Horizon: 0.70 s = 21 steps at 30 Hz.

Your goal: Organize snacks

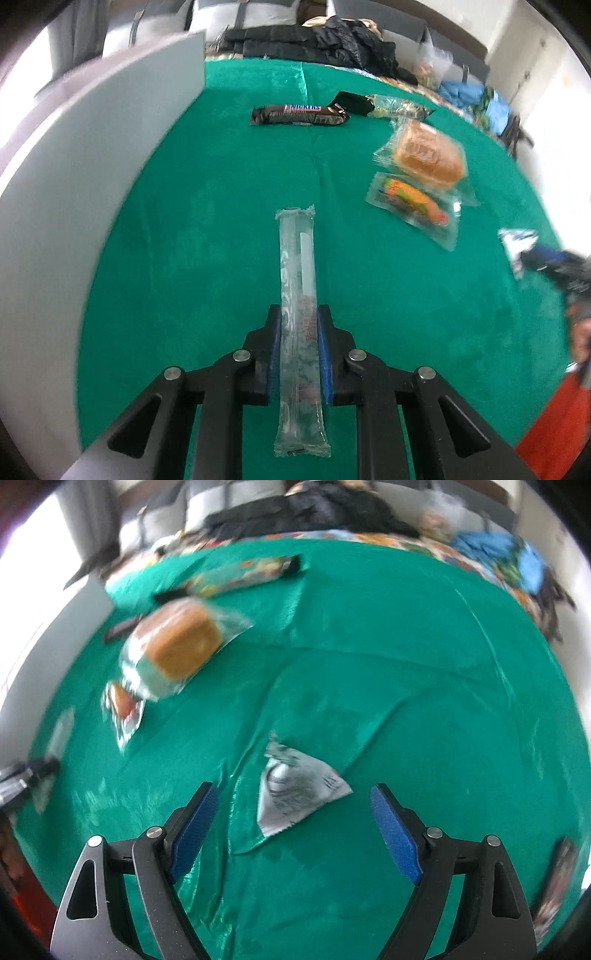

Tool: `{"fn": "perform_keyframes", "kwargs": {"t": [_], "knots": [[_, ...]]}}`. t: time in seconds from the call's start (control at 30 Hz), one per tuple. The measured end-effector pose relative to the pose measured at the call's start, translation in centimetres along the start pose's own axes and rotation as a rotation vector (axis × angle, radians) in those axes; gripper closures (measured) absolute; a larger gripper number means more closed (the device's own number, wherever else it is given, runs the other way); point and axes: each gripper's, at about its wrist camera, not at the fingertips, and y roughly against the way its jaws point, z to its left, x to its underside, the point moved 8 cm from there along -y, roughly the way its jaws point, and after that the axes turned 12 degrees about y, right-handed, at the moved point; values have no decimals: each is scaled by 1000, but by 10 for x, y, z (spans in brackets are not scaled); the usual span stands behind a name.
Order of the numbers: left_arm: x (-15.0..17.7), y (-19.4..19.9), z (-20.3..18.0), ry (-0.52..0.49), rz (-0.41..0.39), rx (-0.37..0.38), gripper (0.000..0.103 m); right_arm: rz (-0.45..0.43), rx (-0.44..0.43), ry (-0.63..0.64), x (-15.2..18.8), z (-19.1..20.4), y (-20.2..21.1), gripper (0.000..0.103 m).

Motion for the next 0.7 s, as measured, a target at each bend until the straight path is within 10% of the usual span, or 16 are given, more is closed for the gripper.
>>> {"fn": "perform_keyframes", "kwargs": {"t": [0.03, 0.1, 0.43, 0.7], "knots": [[3, 3, -1, 4, 3, 11, 86, 4, 4, 16, -2, 2, -2, 22], [8, 14, -2, 5, 3, 37, 86, 45, 1, 36, -2, 7, -11, 69], [-27, 118, 25, 132, -134, 191, 86, -138, -105, 22, -53, 58, 70, 73], [-70, 192, 168, 249, -271, -64, 84, -346, -514, 203, -183, 290, 163, 70]]}}
